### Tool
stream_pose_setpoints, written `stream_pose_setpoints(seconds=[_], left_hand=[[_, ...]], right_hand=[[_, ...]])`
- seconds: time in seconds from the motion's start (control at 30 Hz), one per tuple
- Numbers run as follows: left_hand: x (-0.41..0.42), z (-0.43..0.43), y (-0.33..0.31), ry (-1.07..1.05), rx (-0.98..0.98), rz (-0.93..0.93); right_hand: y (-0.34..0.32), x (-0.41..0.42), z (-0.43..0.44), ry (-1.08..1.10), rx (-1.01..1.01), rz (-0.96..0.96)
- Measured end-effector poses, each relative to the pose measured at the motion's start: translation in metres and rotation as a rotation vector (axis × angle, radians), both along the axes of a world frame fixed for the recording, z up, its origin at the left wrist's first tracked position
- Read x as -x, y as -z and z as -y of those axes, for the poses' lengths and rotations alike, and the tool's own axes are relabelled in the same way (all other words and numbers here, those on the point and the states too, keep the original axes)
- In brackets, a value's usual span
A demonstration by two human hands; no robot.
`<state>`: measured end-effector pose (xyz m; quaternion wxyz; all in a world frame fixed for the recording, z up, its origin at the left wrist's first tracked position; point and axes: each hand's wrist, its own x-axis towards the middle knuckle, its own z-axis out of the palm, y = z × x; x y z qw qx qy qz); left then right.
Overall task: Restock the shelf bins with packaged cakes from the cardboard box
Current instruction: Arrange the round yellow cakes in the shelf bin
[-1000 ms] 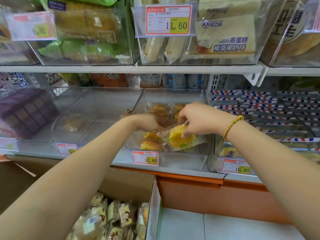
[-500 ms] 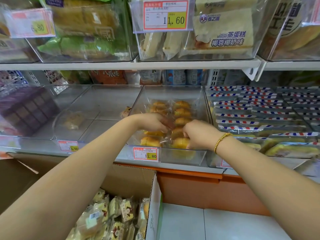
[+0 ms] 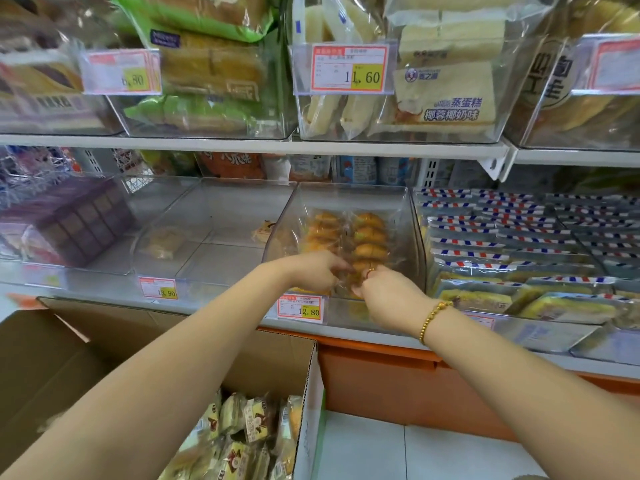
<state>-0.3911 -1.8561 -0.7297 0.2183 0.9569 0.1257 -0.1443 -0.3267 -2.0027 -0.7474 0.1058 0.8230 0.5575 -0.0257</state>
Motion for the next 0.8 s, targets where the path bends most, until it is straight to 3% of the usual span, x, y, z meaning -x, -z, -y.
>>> stream_pose_setpoints(seconds=[0.1, 0.23, 0.4, 0.5, 0.7, 0.8], left_hand=[[0.012, 0.005, 0.006, -0.020, -0.036, 0.067], [0.055, 0.000, 0.005, -0.093, -0.071, 0.308], [0.151, -0.020, 0.016, -0.304, -0.026, 0.514], [0.210, -0.034, 0.041, -0.417, -0.029, 0.427], [0.306, -0.053, 0.101, -0.687, 0.046, 0.159], [0.333, -0.063, 0.138, -0.690, 0.099, -0.111]], right_hand=[[0.009, 0.008, 0.001, 0.050, 0.012, 0.017], [0.005, 0.006, 0.007, 0.088, 0.035, -0.052], [-0.015, 0.037, -0.002, -0.021, -0.190, -0.025], [-0.022, 0.088, -0.009, -0.175, -0.253, -0.083], [0.021, 0.153, -0.040, -0.281, -0.123, -0.241], [0.055, 0.173, -0.062, -0.291, -0.005, -0.328]])
